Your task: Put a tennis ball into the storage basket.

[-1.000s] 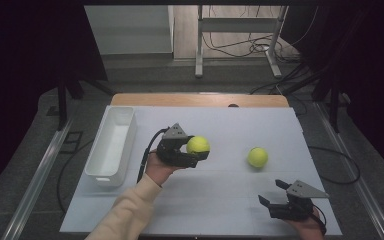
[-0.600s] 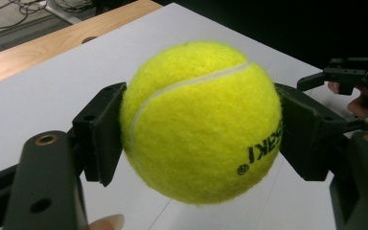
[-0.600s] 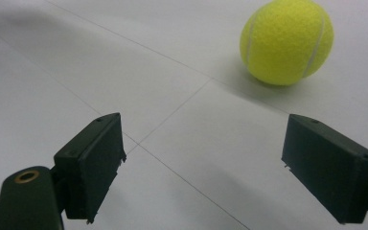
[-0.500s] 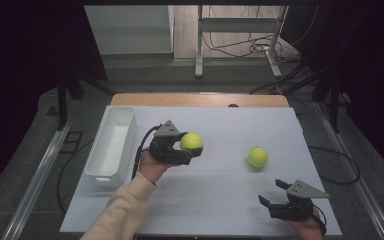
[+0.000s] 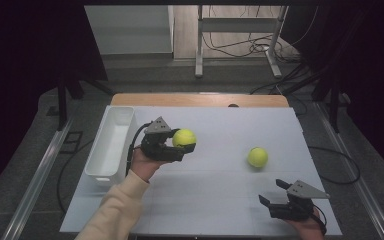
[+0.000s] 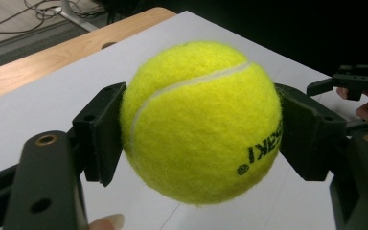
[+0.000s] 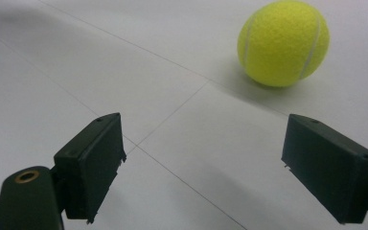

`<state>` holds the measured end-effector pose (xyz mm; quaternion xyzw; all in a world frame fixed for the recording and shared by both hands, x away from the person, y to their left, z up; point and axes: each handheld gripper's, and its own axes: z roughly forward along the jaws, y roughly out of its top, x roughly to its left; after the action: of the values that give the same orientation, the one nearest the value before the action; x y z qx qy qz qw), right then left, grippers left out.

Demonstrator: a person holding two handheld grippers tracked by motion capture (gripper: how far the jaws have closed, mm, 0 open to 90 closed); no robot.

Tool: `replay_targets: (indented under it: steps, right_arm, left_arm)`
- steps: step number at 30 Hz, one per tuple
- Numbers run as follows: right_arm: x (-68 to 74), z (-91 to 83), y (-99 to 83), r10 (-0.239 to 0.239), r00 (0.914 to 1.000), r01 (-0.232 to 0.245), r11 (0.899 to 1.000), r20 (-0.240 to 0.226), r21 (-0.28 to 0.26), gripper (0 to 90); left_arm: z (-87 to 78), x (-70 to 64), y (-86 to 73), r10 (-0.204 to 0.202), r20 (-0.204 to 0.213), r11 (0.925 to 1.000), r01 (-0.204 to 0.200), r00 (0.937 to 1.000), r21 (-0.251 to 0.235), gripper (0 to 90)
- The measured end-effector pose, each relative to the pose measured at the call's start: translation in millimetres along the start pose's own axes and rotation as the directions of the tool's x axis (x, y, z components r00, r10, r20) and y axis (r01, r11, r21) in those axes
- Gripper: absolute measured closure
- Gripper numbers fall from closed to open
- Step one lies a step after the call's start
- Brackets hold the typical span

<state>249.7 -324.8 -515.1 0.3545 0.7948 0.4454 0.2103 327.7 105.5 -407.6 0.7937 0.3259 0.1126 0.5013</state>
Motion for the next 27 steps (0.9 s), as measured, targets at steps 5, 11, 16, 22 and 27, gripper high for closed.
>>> replay_targets:
  steps: [5,11,16,22,27]
  right_arm:
    - [0.0,0.2,-0.1,-0.003,1.0,0.003,1.0,-0.001,0.002,15.0]
    - [-0.1,0.4,-0.2,-0.001,1.0,0.001,1.0,-0.002,0.005,15.0]
    - [-0.1,0.5,-0.2,-0.001,1.0,0.001,1.0,-0.002,0.005,15.0]
    - [-0.1,0.8,-0.2,-0.001,1.0,0.001,1.0,-0.003,0.004,15.0]
    - [-0.1,0.7,-0.2,0.002,1.0,-0.002,1.0,-0.004,0.003,15.0]
  left_arm:
    - [-6.2,3.5,-0.1,-0.006,-0.014,1.0,0.006,0.9999,-0.006,26.2]
    - [-14.0,7.8,-1.3,-0.013,-0.029,0.9998,0.012,0.9995,-0.014,26.2]
    - [-19.2,11.4,-2.3,-0.023,-0.042,0.9996,0.022,0.9989,-0.02,26.2]
    - [-25.1,16.1,-3.8,-0.031,-0.052,0.9993,0.03,0.9981,-0.023,26.2]
    - [-30.3,20.2,-5.0,-0.036,-0.064,0.9991,0.035,0.9973,-0.024,26.2]
